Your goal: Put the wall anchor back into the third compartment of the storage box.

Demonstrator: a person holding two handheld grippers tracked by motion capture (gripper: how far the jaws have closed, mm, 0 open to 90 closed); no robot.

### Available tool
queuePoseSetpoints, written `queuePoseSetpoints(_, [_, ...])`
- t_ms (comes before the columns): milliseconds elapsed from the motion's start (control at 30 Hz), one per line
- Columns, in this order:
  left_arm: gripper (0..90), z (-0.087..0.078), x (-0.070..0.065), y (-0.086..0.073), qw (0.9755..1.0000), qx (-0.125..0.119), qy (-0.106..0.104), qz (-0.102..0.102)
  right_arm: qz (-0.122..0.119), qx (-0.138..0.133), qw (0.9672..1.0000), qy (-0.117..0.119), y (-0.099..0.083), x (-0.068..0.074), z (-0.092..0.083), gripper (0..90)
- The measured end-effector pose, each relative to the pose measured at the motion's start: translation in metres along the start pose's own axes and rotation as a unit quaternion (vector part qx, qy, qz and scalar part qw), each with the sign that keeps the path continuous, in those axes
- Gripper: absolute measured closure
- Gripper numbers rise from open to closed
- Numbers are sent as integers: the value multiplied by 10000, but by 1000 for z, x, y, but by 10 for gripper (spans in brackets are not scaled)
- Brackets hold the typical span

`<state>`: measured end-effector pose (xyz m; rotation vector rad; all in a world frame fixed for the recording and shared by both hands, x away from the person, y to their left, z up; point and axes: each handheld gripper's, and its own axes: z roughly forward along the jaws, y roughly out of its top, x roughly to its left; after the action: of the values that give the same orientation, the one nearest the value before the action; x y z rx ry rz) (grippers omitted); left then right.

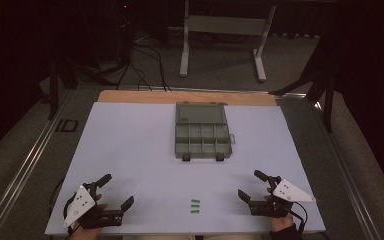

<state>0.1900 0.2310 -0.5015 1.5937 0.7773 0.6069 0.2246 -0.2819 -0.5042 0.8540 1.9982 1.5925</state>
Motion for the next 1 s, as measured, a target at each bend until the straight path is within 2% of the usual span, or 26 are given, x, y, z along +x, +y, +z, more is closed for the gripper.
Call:
queuePoseSetpoints(367, [0,1,-2,1,10000,-44,-43,-49,-12,7,10000,97,1,1,-4,107])
queuePoseSetpoints(533, [0,-1,-3,1,10000,-63,-63,-43,-100,-33,9999,1,7,3,-9,108])
queuePoseSetpoints(700, [0,-1,-5,2,9998,-90,-157,3,45,13,10000,53,10,4,-9,113])
queuePoseSetpoints(800, [0,-1,-5,2,9998,-82,-182,19,84,10,9999,54,14,5,-9,113])
queuePoseSetpoints(1000, [0,0,-5,2,9997,-83,-216,-8,59,-123,9999,99,40,5,-11,129])
